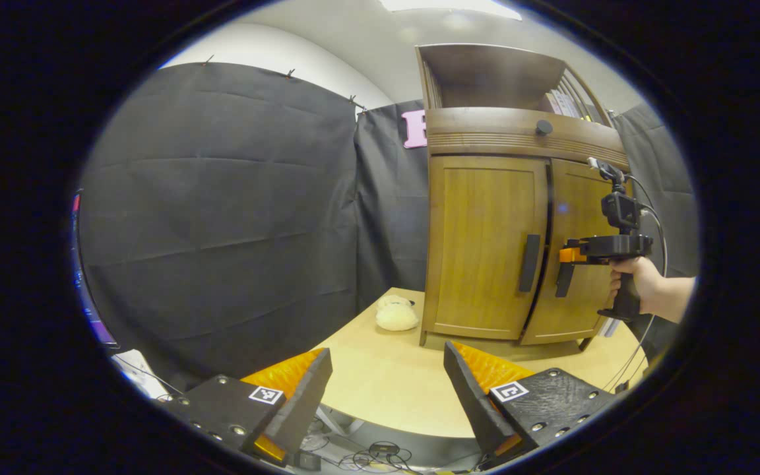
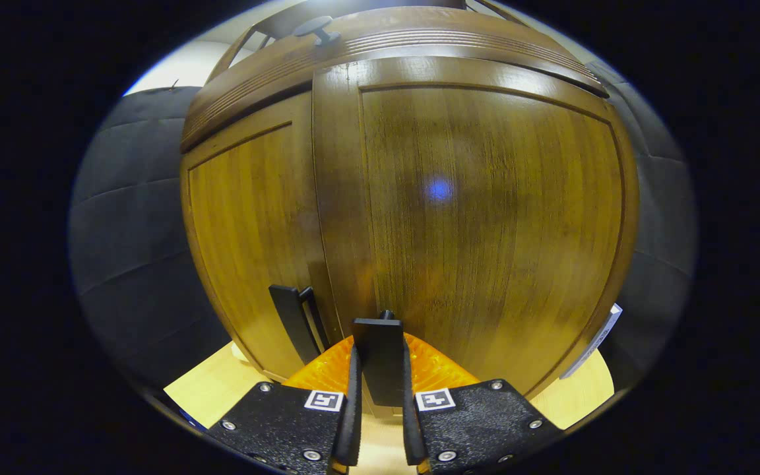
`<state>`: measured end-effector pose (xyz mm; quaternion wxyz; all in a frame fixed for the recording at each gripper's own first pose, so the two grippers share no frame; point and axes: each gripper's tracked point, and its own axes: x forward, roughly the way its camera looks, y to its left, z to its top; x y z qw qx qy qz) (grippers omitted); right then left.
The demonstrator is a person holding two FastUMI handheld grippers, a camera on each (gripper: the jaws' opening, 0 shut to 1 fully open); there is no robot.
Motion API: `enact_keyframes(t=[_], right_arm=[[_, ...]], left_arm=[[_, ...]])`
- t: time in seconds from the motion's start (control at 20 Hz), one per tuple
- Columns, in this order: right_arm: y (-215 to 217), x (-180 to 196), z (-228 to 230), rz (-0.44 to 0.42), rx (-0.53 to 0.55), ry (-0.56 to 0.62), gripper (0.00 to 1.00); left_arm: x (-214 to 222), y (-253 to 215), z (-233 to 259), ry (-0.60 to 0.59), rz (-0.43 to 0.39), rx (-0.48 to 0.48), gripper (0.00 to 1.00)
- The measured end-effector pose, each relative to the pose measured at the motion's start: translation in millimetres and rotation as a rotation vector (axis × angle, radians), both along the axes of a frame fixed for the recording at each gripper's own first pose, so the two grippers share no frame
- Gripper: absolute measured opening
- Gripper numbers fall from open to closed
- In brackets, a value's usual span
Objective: Open the right door of the double-door shoe cabinet with the right hand, and open the left door with the left hand.
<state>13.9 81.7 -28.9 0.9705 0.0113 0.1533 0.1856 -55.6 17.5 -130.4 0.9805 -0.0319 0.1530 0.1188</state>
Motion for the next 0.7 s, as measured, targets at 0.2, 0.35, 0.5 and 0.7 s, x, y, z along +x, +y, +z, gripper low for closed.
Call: enact_keyframes(t=[0.2,0.35,0.5,0.7], right_arm=[[1,1,0,-0.004,0.0,0.004,0.26],[0,1,-1,-0.01,-0.002,0.002,0.26],[0,1,0,-0.015,-0.005,0.002,0.26],[-1,1,0,-0.025,-0.003,0.0,0.26]], left_arm=[[6,1,2,-0.013,-0.048,-0.01,1.0],[8,-2,3,-0.017,-0.081,-0.003,1.0],[10,-3,4,-0.024,-0.113,-0.011,0.97],[15,-3,6,-0.023,-0.152,-0.013,0.97]])
